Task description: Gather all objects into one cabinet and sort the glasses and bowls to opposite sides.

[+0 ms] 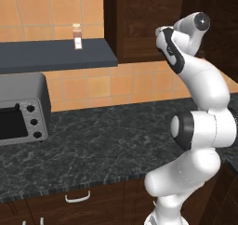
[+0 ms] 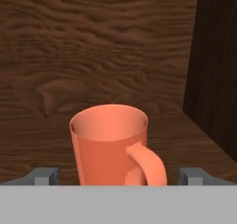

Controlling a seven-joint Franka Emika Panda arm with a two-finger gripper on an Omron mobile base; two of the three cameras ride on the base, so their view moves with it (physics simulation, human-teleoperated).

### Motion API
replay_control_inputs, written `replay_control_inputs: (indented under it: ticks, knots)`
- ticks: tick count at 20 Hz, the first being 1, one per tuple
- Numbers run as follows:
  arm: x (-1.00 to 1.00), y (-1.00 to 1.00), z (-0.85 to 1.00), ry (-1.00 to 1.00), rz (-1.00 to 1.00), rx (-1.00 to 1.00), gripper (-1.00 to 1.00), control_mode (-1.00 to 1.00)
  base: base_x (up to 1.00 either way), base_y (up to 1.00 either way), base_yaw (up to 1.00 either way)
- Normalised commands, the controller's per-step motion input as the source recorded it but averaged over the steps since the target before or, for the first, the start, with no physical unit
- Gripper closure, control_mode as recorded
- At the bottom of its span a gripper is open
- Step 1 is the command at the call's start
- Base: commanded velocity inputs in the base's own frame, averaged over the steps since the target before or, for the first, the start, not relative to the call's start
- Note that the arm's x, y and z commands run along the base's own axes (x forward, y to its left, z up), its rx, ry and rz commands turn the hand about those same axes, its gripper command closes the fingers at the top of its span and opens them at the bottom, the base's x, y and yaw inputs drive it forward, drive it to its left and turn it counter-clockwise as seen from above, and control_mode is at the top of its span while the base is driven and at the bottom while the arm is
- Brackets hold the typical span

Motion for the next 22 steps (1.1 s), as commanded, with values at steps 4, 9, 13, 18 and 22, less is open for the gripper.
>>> replay_control_inputs:
  ticks: [4,9,13,18,22]
  knots:
    - [0.18,-0.01,-0.03,0.03,0.0,0.0,-1.0,-1.0,0.0,0.0,0.0]
    - [0.15,0.0,-0.08,0.04,0.0,0.0,-1.0,-1.0,0.0,0.0,0.0]
    - [0.01,0.0,-0.09,0.03,0.0,0.0,-1.0,-1.0,0.0,0.0,0.0]
    - [0.0,0.0,-0.05,0.03,0.0,0.0,-1.0,-1.0,0.0,0.0,0.0]
    - [0.01,0.02,-0.03,0.01,0.0,-0.01,-1.0,-1.0,0.0,0.0,0.0]
